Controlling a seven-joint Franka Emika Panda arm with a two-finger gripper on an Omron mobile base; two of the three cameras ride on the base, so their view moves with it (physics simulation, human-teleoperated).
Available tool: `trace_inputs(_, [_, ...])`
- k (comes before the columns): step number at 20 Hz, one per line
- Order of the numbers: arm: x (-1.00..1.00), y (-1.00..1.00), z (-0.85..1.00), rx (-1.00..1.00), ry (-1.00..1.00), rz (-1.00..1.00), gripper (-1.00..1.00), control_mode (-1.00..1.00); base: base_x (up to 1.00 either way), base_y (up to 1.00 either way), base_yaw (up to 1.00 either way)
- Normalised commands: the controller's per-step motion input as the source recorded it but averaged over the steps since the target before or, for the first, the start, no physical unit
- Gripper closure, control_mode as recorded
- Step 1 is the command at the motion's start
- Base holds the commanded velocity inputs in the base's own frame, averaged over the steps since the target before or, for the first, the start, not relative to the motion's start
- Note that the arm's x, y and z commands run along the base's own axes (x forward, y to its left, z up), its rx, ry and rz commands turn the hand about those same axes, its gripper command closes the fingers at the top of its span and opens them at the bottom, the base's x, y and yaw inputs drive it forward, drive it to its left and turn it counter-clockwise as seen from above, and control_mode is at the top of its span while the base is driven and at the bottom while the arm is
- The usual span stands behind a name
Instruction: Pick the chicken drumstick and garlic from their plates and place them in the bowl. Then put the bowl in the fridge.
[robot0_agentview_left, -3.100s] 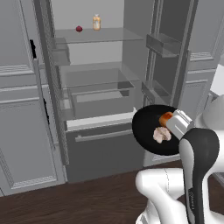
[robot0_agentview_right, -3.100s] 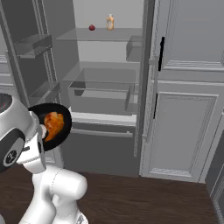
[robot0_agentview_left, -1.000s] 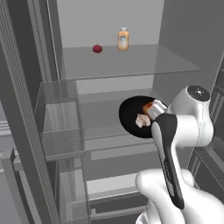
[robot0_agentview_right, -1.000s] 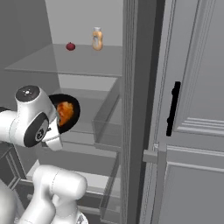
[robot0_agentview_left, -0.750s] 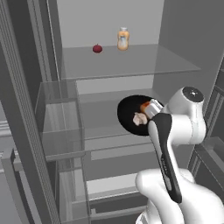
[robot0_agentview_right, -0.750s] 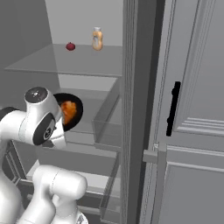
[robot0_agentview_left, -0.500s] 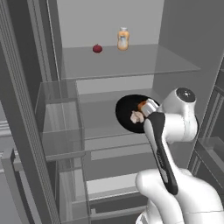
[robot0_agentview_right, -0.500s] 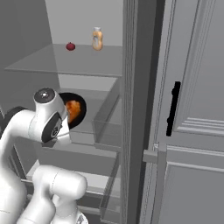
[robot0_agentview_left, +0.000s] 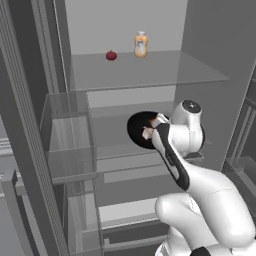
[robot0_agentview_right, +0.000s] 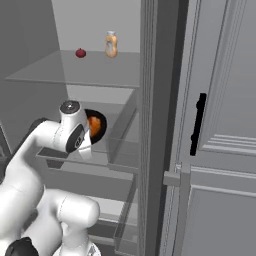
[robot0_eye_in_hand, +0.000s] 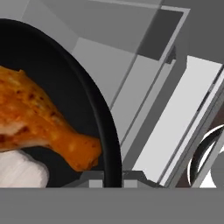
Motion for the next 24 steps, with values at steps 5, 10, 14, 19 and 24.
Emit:
trace_inputs(5, [0.65,0.00,-0.52,0.00,0.02,0.00,1.00,-1.00,0.00,0.00,0.00])
trace_inputs(10, [0.58,0.00,-0.44,0.00,0.02,0.00,1.00,-1.00,0.00,0.00,0.00])
trace_inputs(14, [0.47,0.00,-0.31,0.00,0.00,0.00,1.00,-1.00,0.00,0.00,0.00])
trace_inputs(19, [0.40,0.00,-0.18,0.00,0.00,0.00,1.00,-1.00,0.00,0.00,0.00])
trace_inputs(24, [0.14,0.04,-0.05,0.00,-0.11,0.00,-1.00,-1.00,0.00,0.00,0.00])
